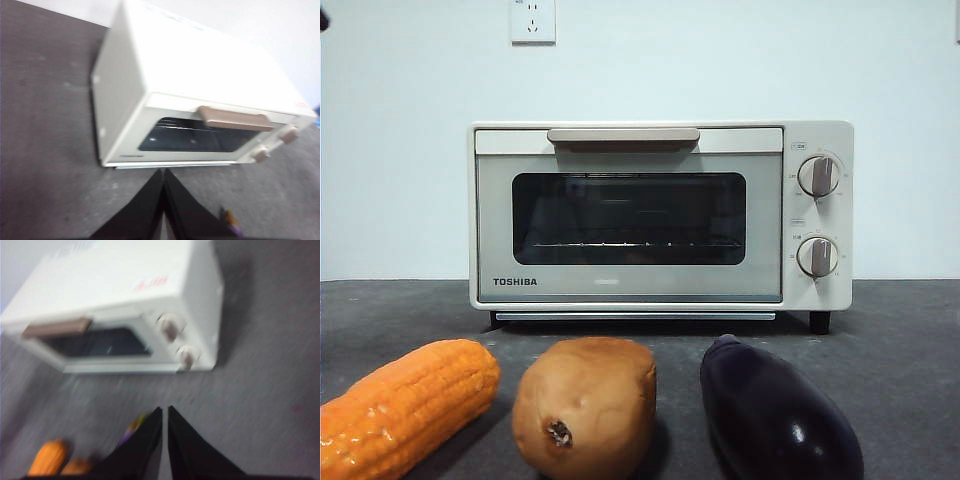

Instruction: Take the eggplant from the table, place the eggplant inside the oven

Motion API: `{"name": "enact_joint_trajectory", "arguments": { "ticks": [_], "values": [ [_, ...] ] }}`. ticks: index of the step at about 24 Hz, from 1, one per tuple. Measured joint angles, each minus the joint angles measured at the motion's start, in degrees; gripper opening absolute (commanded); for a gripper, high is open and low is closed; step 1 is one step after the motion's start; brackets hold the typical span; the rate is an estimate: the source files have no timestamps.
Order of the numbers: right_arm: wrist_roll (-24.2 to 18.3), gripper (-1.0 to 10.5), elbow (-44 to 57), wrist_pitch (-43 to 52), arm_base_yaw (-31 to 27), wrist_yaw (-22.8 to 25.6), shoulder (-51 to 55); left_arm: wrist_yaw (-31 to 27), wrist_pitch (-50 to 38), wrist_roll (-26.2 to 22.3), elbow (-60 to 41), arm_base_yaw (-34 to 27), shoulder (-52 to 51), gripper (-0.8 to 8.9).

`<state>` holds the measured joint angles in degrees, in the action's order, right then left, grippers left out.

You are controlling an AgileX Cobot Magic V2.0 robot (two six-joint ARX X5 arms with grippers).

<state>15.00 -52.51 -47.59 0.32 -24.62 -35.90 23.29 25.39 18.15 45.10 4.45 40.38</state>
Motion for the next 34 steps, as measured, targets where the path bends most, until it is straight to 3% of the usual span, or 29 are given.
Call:
{"name": "enact_joint_trajectory", "arguments": {
  "ticks": [8, 15, 17, 23, 28, 34],
  "values": [
    [-1.4, 3.1, -3.7, -8.9, 2.2, -8.8, -7.5, 1.1, 0.5, -1.3, 4.2, 2.5, 4.9, 0.04],
    [-1.1, 3.4, -3.7, -9.5, 12.0, -9.6, -12.0, 1.1, 0.6, -2.1, 4.2, 4.0, 5.4, 0.04],
    [-0.1, 3.7, -3.7, -8.9, 17.6, -6.5, -14.5, 1.1, 0.6, -2.3, 4.2, 4.2, 5.4, 0.04],
    [5.5, 4.0, -3.7, -7.6, 34.4, 12.8, -26.2, 1.1, 0.6, -2.4, 4.2, 4.2, 5.4, 0.04],
    [10.2, 4.0, -3.7, -1.4, 41.0, 14.1, -39.0, 1.1, 0.7, -2.4, 4.2, 4.2, 5.4, 0.04],
    [12.1, 4.0, -3.7, 6.7, 42.4, 13.8, -51.1, 1.1, 0.8, -2.6, 4.2, 4.2, 5.4, 0.04]
  ]
}}
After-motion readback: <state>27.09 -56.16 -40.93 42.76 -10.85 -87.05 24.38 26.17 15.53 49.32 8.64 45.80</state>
